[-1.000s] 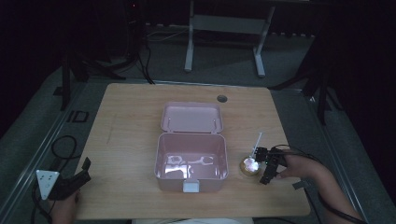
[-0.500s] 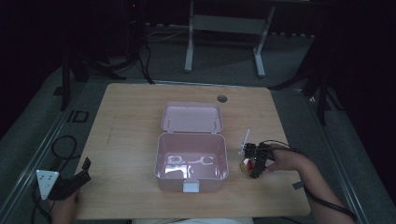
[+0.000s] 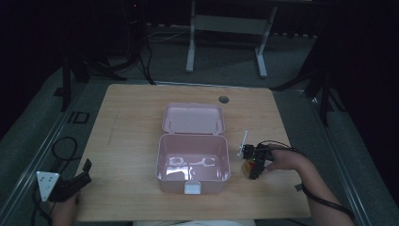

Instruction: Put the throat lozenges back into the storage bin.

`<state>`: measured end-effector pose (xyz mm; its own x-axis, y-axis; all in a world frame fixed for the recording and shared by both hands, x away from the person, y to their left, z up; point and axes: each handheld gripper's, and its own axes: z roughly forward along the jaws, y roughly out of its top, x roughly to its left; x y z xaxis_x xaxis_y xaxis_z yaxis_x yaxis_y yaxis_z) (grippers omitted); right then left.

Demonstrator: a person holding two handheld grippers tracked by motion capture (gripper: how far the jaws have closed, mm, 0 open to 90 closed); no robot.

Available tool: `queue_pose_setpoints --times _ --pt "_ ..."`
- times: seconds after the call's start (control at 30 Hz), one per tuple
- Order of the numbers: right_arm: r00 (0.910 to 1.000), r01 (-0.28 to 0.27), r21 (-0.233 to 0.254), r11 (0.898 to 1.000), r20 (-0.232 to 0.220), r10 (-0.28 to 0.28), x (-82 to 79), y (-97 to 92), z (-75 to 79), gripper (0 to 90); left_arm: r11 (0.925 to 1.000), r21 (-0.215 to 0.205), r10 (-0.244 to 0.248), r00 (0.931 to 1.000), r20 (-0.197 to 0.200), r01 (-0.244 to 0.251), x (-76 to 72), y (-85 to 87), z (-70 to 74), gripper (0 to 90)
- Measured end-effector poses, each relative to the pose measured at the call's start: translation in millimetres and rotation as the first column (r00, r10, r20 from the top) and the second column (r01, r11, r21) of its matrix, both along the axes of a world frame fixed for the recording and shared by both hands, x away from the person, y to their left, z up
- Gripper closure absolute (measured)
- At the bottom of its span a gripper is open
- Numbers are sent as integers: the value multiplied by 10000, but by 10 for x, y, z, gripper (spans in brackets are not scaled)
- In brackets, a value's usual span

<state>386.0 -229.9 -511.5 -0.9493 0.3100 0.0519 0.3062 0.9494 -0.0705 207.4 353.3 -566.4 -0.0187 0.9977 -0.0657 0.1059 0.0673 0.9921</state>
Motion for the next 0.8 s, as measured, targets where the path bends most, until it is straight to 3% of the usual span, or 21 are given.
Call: queue_pose_setpoints --times 0.23,0.3,0.67,0.7,0.8 --pt "9992 -110 -23 9999 -381 109 -40 -4 193 199 10000 7 3 10000 -9 -3 1 0 0 24" --pt "9987 -88 -128 9999 -494 81 -64 5 323 199 10000 8 8 10000 -7 -8 1 0 0 24" --pt "9998 -178 -378 9991 -63 176 -113 78 901 200 10000 3 2 10000 -13 -2 2 0 0 25" --pt "9998 -178 -378 9991 -63 176 -113 78 901 200 10000 3 2 10000 -13 -2 2 0 0 25" --pt "9999 -47 -311 9995 129 51 -130 84 1178 200 10000 -14 9 10000 -11 -9 2 1 0 24"
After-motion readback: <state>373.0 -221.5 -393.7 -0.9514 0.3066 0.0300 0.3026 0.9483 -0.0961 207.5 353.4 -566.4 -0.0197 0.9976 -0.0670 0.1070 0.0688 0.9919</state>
